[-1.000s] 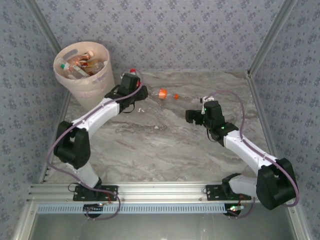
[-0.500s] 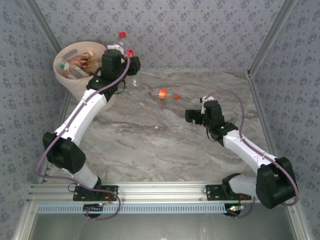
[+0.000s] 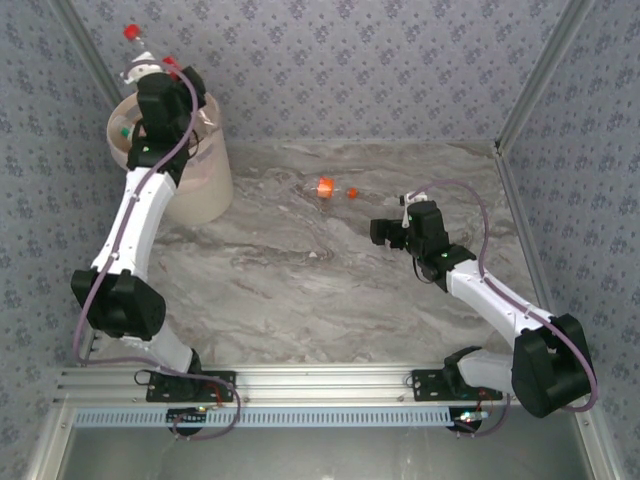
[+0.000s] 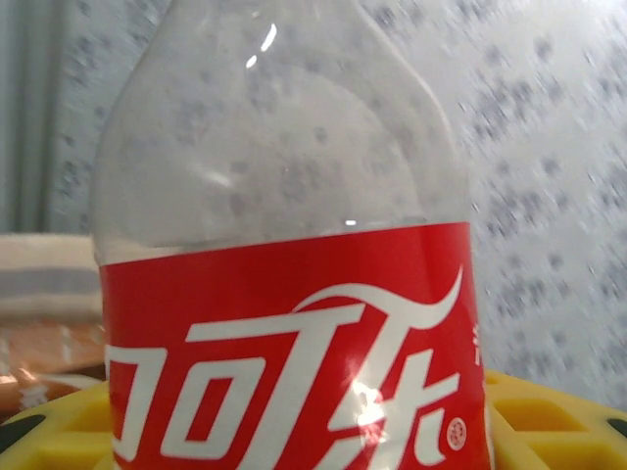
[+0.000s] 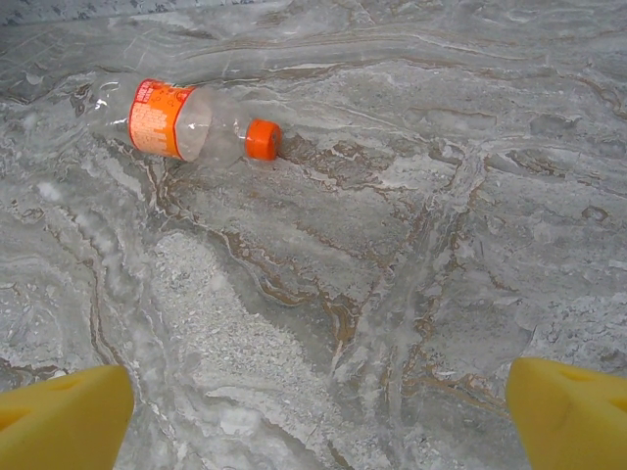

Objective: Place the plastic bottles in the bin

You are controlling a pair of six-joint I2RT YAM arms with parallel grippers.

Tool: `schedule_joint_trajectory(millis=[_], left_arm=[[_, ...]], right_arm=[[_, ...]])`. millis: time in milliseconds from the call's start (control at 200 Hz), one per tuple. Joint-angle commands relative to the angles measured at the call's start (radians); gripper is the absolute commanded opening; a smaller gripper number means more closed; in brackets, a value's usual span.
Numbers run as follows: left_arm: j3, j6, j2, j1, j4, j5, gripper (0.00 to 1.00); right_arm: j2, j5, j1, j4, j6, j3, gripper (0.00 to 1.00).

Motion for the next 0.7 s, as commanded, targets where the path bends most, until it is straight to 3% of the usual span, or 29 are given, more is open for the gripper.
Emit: schedule_joint_trajectory(millis=[0, 260, 490, 605, 695], left_arm=[[0.078, -0.026, 0.043, 0.016, 0.078, -0.061, 0.37], [0.18, -0.016, 0.176, 0.057, 0.035, -0.134, 0.39], [0.302, -0.032, 0.288, 0.065, -0.106, -0.167, 0.41], [0.312, -0.106, 0.297, 0.07, -0.181, -0.167, 0.52], [0.336, -0.158, 0.304, 0.072, -0.252, -0.151, 0.73]], right_arm=[[0.004, 0.002, 0.001, 0.019, -0.005, 0.004, 1.0], [0.004, 0.004, 0.004, 0.01, -0.001, 0.005, 1.0], [0.0, 0.012, 0.004, -0.004, -0.001, 0.002, 1.0], [0.001, 0.013, 0.004, -0.001, -0.001, 0.002, 1.0], [0.001, 0.013, 0.004, -0.002, -0.001, 0.003, 1.0]])
